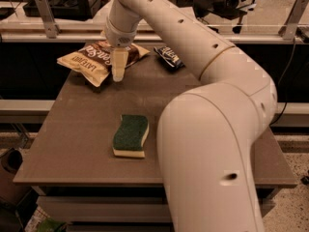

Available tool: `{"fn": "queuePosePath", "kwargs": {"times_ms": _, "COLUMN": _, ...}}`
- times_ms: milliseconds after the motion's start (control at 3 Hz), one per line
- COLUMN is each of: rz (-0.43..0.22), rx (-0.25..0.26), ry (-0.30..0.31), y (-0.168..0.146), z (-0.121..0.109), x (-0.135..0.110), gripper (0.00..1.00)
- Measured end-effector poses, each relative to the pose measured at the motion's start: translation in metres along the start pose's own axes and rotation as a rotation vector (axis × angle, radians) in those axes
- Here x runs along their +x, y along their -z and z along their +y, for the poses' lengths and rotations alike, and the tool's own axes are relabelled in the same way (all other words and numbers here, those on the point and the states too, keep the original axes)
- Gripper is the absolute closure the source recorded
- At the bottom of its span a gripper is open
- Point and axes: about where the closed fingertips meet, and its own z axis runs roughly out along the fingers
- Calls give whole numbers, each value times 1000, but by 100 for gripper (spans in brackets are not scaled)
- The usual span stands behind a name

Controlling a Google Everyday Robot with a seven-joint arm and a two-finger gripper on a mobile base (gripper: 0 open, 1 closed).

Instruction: Pick brown chip bag

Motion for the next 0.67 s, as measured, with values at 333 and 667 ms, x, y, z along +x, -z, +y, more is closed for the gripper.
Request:
{"fn": "queuePosePath", "kwargs": {"times_ms": 333, "rz": -5, "rx": -17, "ry": 26, "y": -15, "z": -10, "x": 5, "gripper": 0}}
{"fn": "queuePosePath", "kwargs": {"times_ms": 667, "rz": -5, "rx": -1, "ry": 39, "y": -23, "z": -23, "x": 7, "gripper": 0}}
